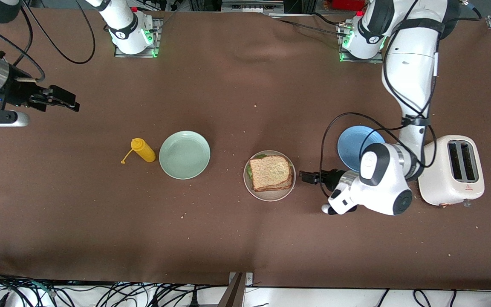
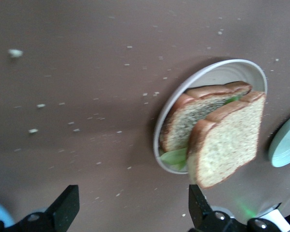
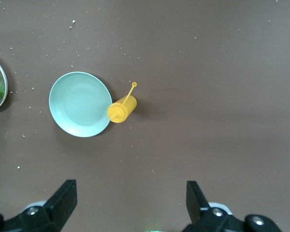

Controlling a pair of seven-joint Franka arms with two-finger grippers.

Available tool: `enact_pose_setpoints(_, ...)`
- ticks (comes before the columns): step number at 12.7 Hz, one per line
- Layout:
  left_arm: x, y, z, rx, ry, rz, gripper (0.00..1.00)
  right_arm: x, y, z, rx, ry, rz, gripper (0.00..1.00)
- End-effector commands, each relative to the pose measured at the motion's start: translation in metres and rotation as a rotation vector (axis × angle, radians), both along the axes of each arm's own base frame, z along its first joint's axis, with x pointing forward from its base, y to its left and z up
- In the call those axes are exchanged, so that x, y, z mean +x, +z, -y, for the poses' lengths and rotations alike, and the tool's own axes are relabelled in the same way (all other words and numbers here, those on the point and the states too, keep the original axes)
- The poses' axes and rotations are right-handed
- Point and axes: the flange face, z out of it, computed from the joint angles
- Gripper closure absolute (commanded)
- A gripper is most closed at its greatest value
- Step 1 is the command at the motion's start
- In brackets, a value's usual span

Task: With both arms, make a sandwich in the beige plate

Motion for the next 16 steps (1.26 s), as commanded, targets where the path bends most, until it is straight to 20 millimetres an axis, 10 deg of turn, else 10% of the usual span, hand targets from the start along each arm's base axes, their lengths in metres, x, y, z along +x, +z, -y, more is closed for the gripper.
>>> enact_pose_setpoints(1,-0.002,0.087,-0.083,0.073,0.006,0.014,0.01,-0.017,-0.006,-0.012,-0.113,0.052,-0.002,0.0)
enact_pose_setpoints(6,-0.031,0.199,-0.174,0.32,-0.005,0.05,0.0,0.0,-0.015,-0.028,-0.128,0.049,0.081,0.0)
enact_pose_setpoints(16,-0.112,0.309,-0.191,0.558,-0.025,0.318,0.0,0.0,-0.014,0.005,-0.07,-0.005,0.12,0.0)
